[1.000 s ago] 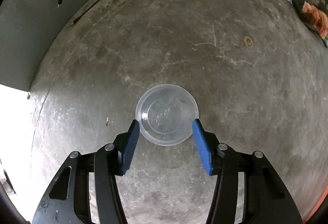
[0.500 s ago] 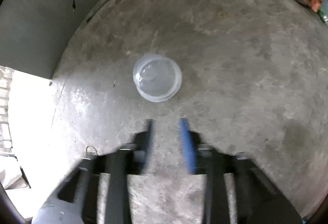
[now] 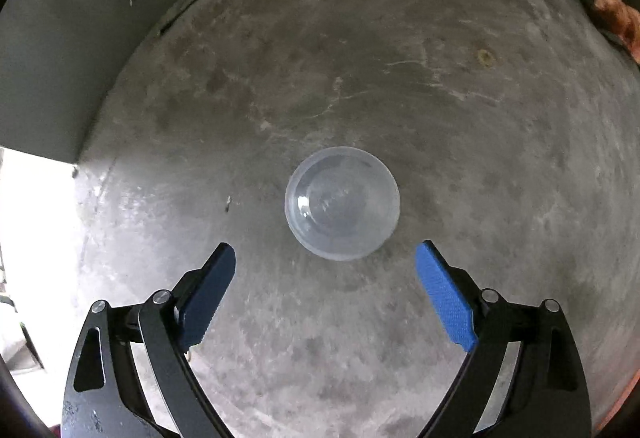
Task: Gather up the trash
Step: 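Open right tool and close it on the clear plastic cup rim, then lift cup with right tool toward blue wastebasket while left tool carries yellow snack bag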
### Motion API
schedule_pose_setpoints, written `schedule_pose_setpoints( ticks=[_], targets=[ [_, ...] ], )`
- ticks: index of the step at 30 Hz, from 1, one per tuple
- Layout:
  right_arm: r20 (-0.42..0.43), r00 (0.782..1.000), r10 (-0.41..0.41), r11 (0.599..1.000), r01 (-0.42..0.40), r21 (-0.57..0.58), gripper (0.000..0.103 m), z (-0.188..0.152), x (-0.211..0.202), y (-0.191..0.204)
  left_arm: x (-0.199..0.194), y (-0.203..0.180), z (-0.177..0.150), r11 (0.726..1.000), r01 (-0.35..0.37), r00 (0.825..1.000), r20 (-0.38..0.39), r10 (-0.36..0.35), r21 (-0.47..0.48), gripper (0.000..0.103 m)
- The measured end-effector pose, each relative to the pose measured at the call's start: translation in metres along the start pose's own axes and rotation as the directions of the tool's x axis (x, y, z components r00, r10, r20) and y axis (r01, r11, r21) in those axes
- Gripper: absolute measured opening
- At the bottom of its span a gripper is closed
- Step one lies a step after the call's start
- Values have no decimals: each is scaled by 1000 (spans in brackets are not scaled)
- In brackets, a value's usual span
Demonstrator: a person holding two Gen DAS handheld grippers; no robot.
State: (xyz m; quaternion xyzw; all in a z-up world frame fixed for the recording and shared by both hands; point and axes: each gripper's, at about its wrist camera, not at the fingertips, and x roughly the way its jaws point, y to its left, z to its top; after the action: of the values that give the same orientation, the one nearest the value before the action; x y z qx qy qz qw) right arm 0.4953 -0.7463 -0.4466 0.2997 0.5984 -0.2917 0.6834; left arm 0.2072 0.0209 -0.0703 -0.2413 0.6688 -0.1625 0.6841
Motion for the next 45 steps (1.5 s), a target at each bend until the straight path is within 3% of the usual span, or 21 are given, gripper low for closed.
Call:
schedule_pose_setpoints(
  ticks=[2,7,11,18,23,28,32,39,41,44,45],
  targets=[
    [-8,999,-43,999,43,-25,87,1,10,5,2,-4,3,1000,-2,1000,1,2,-5,8],
    [-9,998,-63,998,64,10,85,5,26,1,5,-9,6,1000,-20,1000,5,20,-14,8],
    [-45,999,-27,997,30,67,58,7,40,-11,5,-9,1,999,-23,1000,11,23,-24,8],
    [1,1000,13,990,-13,140,55,-2,36,-31,0,-6,-10,999,-26,999,20,27,-20,8],
    [8,996,90,983,-90,159,55,-24,20,-42,-2,-2,-16,1000,-16,1000,9,16,8,8],
    [39,985,167,983,-170,68,55,-72,-33,-35,-6,-1,-23,996,34,999,-1,-34,81,8],
    [45,963,265,964,-265,-5,55,-118,-95,-37,-20,-2,-30,981,103,994,22,-108,166,9],
    [99,927,361,932,-354,-80,55,-197,-226,-60,-42,8,-54,950,202,973,66,-223,239,29],
    [129,924,360,932,-350,-94,55,-216,-258,-68,-49,12,-59,945,210,967,90,-238,249,31],
    [157,917,367,930,-357,-89,55,-245,-294,-88,-61,6,-73,934,144,964,165,-206,327,35],
    [167,913,372,928,-365,-76,55,-258,-308,-97,-61,0,-78,918,111,966,174,-189,380,45]
  ],
)
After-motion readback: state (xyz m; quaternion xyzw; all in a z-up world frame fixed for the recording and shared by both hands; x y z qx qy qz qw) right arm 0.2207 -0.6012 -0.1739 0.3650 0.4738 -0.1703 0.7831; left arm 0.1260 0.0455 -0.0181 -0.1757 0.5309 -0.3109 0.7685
